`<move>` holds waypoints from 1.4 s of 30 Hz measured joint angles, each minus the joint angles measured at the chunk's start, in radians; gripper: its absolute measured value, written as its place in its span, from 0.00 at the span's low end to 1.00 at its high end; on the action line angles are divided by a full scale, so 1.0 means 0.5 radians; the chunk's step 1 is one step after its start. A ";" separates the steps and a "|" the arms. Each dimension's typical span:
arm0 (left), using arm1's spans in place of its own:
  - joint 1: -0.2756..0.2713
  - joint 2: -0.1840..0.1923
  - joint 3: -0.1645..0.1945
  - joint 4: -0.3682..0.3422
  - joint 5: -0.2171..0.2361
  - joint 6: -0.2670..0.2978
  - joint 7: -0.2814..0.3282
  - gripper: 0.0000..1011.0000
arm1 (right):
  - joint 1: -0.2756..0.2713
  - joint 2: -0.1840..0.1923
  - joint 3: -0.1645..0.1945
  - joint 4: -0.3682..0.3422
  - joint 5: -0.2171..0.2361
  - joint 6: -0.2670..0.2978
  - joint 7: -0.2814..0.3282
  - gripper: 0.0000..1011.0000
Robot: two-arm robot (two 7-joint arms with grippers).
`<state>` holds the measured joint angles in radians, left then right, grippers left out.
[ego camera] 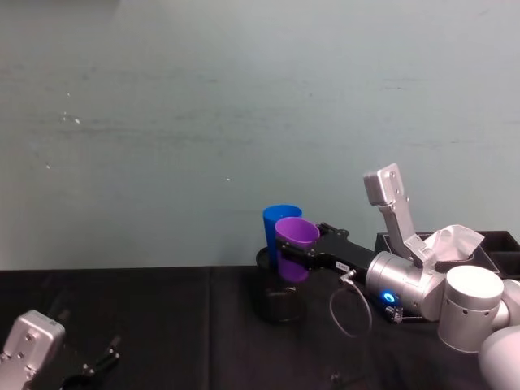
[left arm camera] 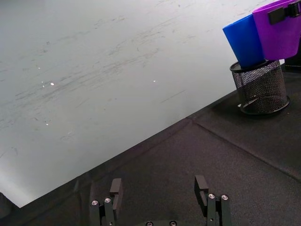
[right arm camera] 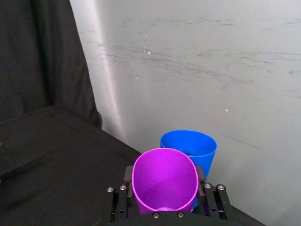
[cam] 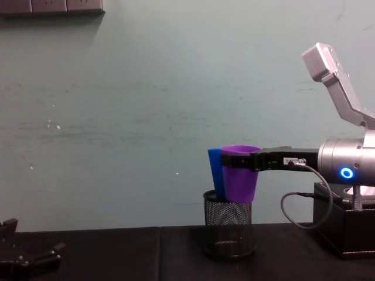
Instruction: Pick up one cup with a gripper and tap it against the other cup.
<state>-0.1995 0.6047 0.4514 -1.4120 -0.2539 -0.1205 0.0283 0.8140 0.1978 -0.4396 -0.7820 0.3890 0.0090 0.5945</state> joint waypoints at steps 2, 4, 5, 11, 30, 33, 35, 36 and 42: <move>0.000 0.000 0.000 0.000 0.000 0.000 0.000 0.99 | 0.002 -0.001 0.001 0.002 -0.002 -0.003 0.009 0.73; 0.000 0.000 0.000 0.000 0.000 0.000 0.000 0.99 | 0.002 0.000 0.000 0.002 -0.002 -0.003 0.008 0.73; 0.000 0.000 0.000 0.000 0.000 0.000 0.000 0.99 | 0.002 0.000 0.001 0.002 -0.002 -0.003 0.008 0.73; 0.000 0.000 0.000 0.000 0.000 0.000 0.000 0.99 | 0.001 0.000 0.000 0.000 -0.001 -0.002 0.007 0.73; 0.000 0.000 0.000 0.000 0.000 0.000 0.000 0.99 | -0.003 0.003 -0.002 -0.006 0.003 0.002 -0.001 0.73; 0.000 0.000 0.000 0.000 0.000 0.000 0.000 0.99 | -0.004 0.003 -0.002 -0.007 0.003 0.002 -0.002 0.73; 0.000 0.000 0.000 0.000 0.000 0.000 0.000 0.99 | -0.004 0.003 -0.002 -0.007 0.003 0.002 -0.002 0.73; 0.000 0.000 0.000 0.000 0.000 0.000 0.000 0.99 | -0.004 0.003 -0.002 -0.007 0.003 0.002 -0.002 0.73; 0.000 0.000 0.000 0.000 0.000 0.000 0.000 0.99 | -0.005 0.003 -0.003 -0.007 0.003 0.002 -0.003 0.73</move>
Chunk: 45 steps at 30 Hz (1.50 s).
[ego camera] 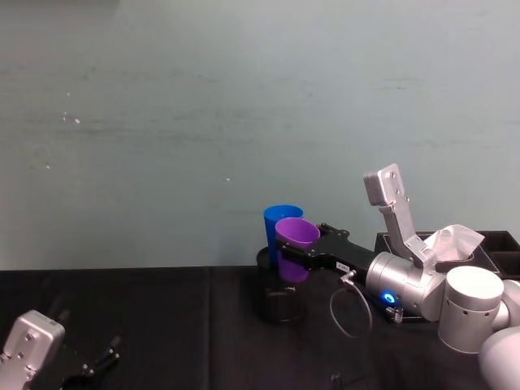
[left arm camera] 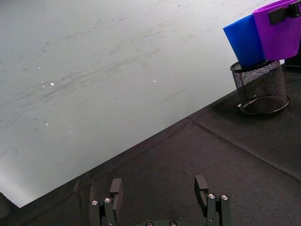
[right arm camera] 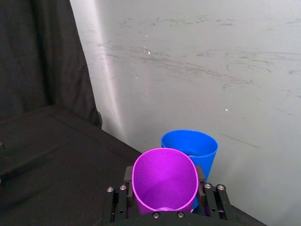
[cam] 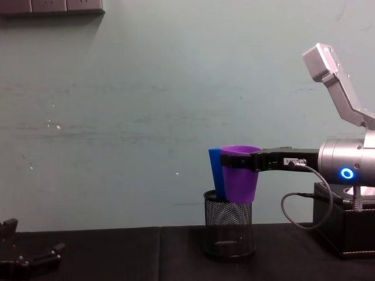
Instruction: Pick up one cup with a gripper and tap it against the other cup.
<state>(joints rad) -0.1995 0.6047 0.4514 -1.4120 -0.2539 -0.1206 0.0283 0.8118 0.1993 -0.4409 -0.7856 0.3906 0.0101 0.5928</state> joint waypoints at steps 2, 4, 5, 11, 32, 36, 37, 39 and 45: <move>0.000 0.000 0.000 0.000 0.000 0.000 0.000 0.99 | 0.000 0.000 0.000 0.000 0.000 0.000 0.000 0.73; 0.000 0.000 0.000 0.000 0.000 0.000 0.000 0.99 | 0.000 0.000 0.000 0.000 0.000 0.000 0.000 0.73; 0.000 0.000 0.000 0.000 0.000 0.000 0.000 0.99 | 0.000 0.000 0.000 0.000 0.000 0.000 0.000 0.73; 0.000 0.000 0.000 0.000 0.000 0.000 0.000 0.99 | 0.000 0.000 0.000 0.000 0.000 0.000 -0.001 0.73; 0.000 0.000 0.000 0.000 0.000 0.000 0.000 0.99 | 0.000 0.000 0.000 0.000 0.000 0.000 0.000 0.73; 0.000 0.000 0.000 0.000 0.000 0.000 0.000 0.99 | 0.000 0.000 0.000 0.000 0.000 0.000 0.000 0.73; 0.000 0.000 0.000 0.000 0.000 0.000 0.000 0.99 | 0.000 0.000 0.000 0.000 0.000 0.000 0.000 0.73; 0.000 0.000 0.000 0.000 0.000 0.000 0.000 0.99 | 0.000 0.000 0.000 0.000 0.000 0.000 0.000 0.73; 0.000 0.000 0.000 0.000 0.000 0.000 0.000 0.99 | 0.000 0.000 0.000 0.000 0.000 0.000 0.000 0.73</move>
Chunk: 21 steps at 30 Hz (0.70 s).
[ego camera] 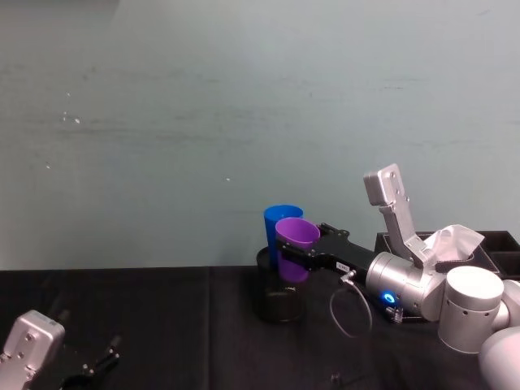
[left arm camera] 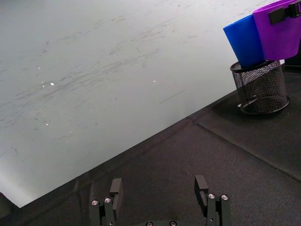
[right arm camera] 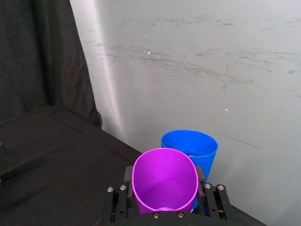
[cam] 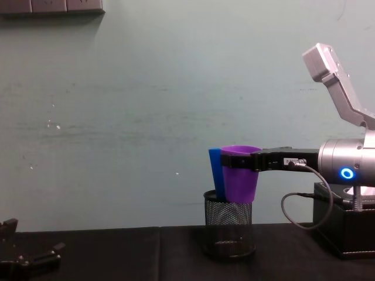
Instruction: Pick up one cup with a gripper and tap it against the other cup.
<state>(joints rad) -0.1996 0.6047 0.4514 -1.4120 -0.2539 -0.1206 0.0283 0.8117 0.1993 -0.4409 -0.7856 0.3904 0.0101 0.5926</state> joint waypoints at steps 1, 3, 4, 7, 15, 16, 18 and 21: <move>0.000 0.000 0.000 0.000 0.000 0.000 0.000 0.99 | 0.000 0.000 0.000 0.000 0.000 0.000 0.000 0.73; 0.000 0.000 0.000 0.000 0.000 0.000 0.000 0.99 | 0.000 0.000 0.000 0.000 0.000 0.000 0.000 0.73; 0.000 0.000 0.000 0.000 0.000 0.000 0.000 0.99 | 0.000 0.000 0.000 0.000 0.000 0.000 0.000 0.72; 0.000 0.000 0.000 0.000 0.000 0.000 0.000 0.99 | 0.000 0.000 0.000 0.000 0.000 0.000 0.000 0.73; 0.000 0.000 0.000 0.000 0.000 0.000 0.000 0.99 | 0.000 0.000 0.000 0.000 0.000 0.000 0.000 0.73; 0.000 0.000 0.000 0.000 0.000 0.000 0.000 0.99 | 0.000 0.000 0.000 0.000 0.000 0.000 0.000 0.73; 0.000 0.000 0.000 0.000 0.000 0.000 0.000 0.99 | 0.000 0.000 0.000 0.000 0.000 0.000 0.000 0.73; 0.000 0.000 0.000 0.000 0.000 0.000 0.000 0.99 | 0.000 0.000 0.000 0.000 0.000 0.000 0.000 0.73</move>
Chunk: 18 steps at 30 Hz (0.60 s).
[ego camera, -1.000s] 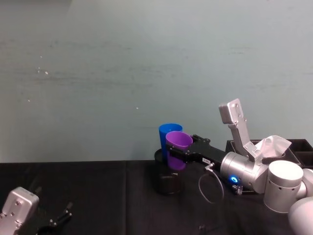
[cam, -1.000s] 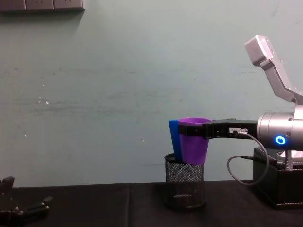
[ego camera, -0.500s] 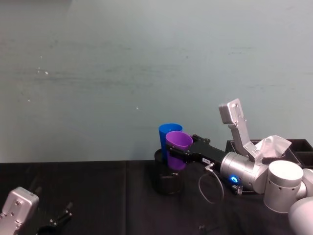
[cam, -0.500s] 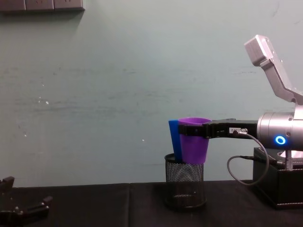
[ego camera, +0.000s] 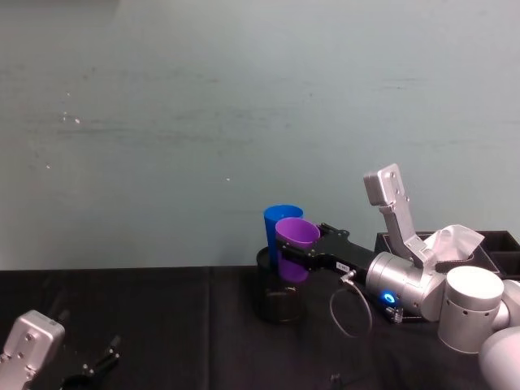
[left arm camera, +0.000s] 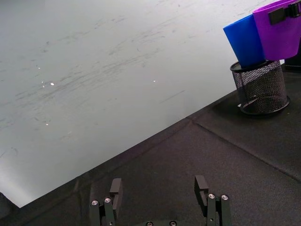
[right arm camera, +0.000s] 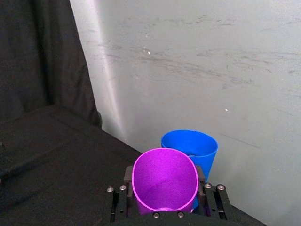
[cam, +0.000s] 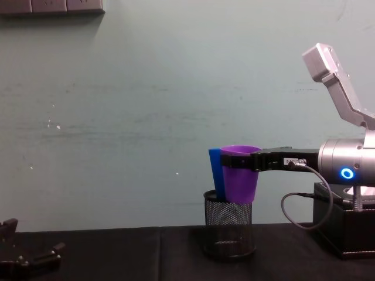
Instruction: Pick up one cup with a gripper and tap it against the other cup.
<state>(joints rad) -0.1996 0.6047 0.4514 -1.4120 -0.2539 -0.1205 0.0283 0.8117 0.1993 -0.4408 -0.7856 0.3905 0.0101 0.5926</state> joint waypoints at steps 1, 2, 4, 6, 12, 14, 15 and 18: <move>0.000 0.000 0.000 0.000 0.000 0.000 0.000 0.99 | 0.000 0.000 0.000 0.000 0.000 0.000 0.000 0.73; 0.000 0.000 0.000 0.000 0.000 0.000 0.000 0.99 | 0.000 0.000 0.000 0.000 0.000 0.000 0.000 0.73; 0.000 0.000 0.000 0.000 0.000 0.000 0.000 0.99 | 0.000 0.000 0.000 0.000 0.000 0.000 0.000 0.73; 0.000 0.000 0.000 0.000 0.000 0.000 0.000 0.99 | 0.000 0.000 0.000 0.000 0.000 0.000 0.000 0.72; 0.000 0.000 0.000 0.000 0.000 0.000 0.000 0.99 | 0.000 0.000 0.000 0.000 0.000 0.000 0.000 0.73; 0.000 0.000 0.000 0.000 0.000 0.000 0.000 0.99 | 0.000 0.000 0.000 0.000 0.000 0.000 0.000 0.73; 0.000 0.000 0.000 0.000 0.000 0.000 0.000 0.99 | 0.000 0.000 0.000 0.000 0.000 0.000 0.000 0.73; 0.000 0.000 0.000 0.000 0.000 0.000 0.000 0.99 | 0.000 0.000 0.000 0.000 0.000 0.000 0.000 0.72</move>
<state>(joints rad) -0.1995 0.6047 0.4514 -1.4120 -0.2538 -0.1206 0.0283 0.8117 0.1993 -0.4408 -0.7856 0.3905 0.0101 0.5926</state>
